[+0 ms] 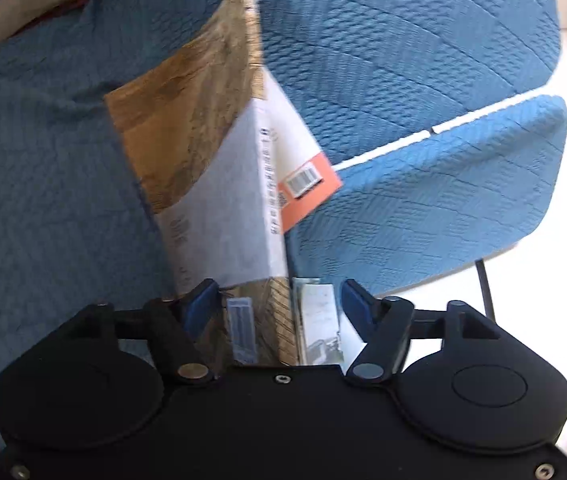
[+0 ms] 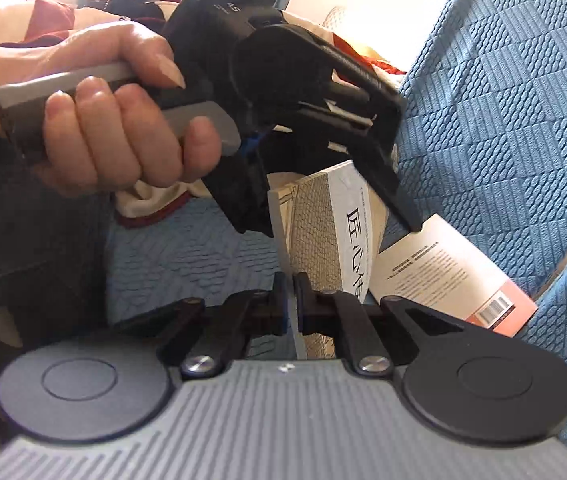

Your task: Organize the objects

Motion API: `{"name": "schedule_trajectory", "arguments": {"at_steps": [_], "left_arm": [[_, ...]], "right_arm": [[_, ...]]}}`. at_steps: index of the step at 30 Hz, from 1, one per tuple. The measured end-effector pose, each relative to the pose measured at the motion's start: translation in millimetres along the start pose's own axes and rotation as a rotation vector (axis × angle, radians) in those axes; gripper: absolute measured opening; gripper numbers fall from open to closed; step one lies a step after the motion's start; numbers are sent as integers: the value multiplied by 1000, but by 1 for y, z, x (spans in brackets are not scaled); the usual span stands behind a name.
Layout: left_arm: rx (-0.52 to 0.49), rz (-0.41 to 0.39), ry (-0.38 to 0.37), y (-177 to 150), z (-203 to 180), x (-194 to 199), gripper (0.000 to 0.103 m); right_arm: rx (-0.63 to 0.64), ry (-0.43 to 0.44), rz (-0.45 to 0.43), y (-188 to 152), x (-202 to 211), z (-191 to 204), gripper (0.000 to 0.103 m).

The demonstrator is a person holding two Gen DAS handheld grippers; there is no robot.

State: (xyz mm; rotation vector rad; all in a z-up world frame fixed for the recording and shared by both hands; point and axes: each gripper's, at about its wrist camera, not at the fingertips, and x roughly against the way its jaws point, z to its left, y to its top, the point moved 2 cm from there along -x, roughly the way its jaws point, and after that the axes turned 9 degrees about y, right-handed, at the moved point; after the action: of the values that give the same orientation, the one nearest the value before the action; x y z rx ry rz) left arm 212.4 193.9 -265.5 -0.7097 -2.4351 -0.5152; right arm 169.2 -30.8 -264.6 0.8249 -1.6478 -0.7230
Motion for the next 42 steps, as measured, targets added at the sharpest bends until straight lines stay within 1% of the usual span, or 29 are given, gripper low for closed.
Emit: {"name": "schedule_trajectory", "arguments": {"at_steps": [1,2,3,5,6,9,11,13,14,16,19,20,21,22,23,25,26,27,29,30,32,33,34,37,40,42], "left_arm": [[13,-1,15,-1,3,1,47],[17,-5,41,-1,4,1,30],[15,-7,75,-2,6,1,19],[4,-12,112,-2,6,2,12],[0,-16,121,-3,6,2,9],[7,-18,108,-3,3,3,9],[-3,-23,114,-4,0,4,10],[-23,-30,129,-4,-3,5,10],[-25,-28,131,-4,-3,5,10],[-22,-22,132,-5,-2,5,10],[-25,-17,143,-5,-3,3,10],[-25,-17,142,-5,-3,3,10],[-25,-21,141,-5,-4,4,10],[-25,-24,138,-5,-4,4,10],[-24,-26,134,-5,-4,4,10],[-25,-27,131,-4,-4,4,11],[-24,-28,130,-4,-4,5,11],[-21,-27,128,-4,-4,5,11],[-17,-26,125,-3,-3,6,11],[-15,-25,123,-3,-2,7,11],[-10,-25,118,-3,-2,8,11],[-9,-25,117,-3,-1,9,11],[-8,-25,116,-2,-1,10,11],[-6,-29,107,2,-1,14,12],[-12,-42,99,6,-1,22,13],[-7,-48,115,8,2,25,13]], "right_arm": [[-5,1,2,0,0,1,7],[-11,-2,4,0,0,2,7],[-23,-7,3,-1,-2,1,8],[-86,-1,-4,-1,-1,-3,8],[-146,26,-3,-1,1,-6,9],[-330,58,-44,-2,10,-14,9],[-450,75,-72,-3,17,-16,10],[-566,66,-96,-6,23,-18,12],[-632,49,-101,-9,26,-20,16],[-799,10,-113,-19,30,-25,24],[-1108,15,-176,-49,36,-34,24],[-1209,31,-206,-60,36,-37,27],[-1304,42,-235,-70,36,-38,38],[-1393,49,-261,-79,35,-39,45],[-1473,59,-288,-86,34,-41,54],[-1606,88,-359,-97,30,-44,58],[-1664,101,-396,-102,28,-43,64],[-1721,108,-430,-106,26,-42,73],[-1841,123,-507,-114,21,-41,81],[-1902,138,-549,-118,17,-42,82],[-2011,163,-622,-123,8,-39,82],[-2048,172,-646,-123,2,-39,82],[-2071,176,-655,-123,-2,-40,82],[-2112,140,-624,-122,-18,-43,81],[-2142,124,-645,-126,-31,-49,68],[-2131,132,-639,-123,-38,-56,51]]}}
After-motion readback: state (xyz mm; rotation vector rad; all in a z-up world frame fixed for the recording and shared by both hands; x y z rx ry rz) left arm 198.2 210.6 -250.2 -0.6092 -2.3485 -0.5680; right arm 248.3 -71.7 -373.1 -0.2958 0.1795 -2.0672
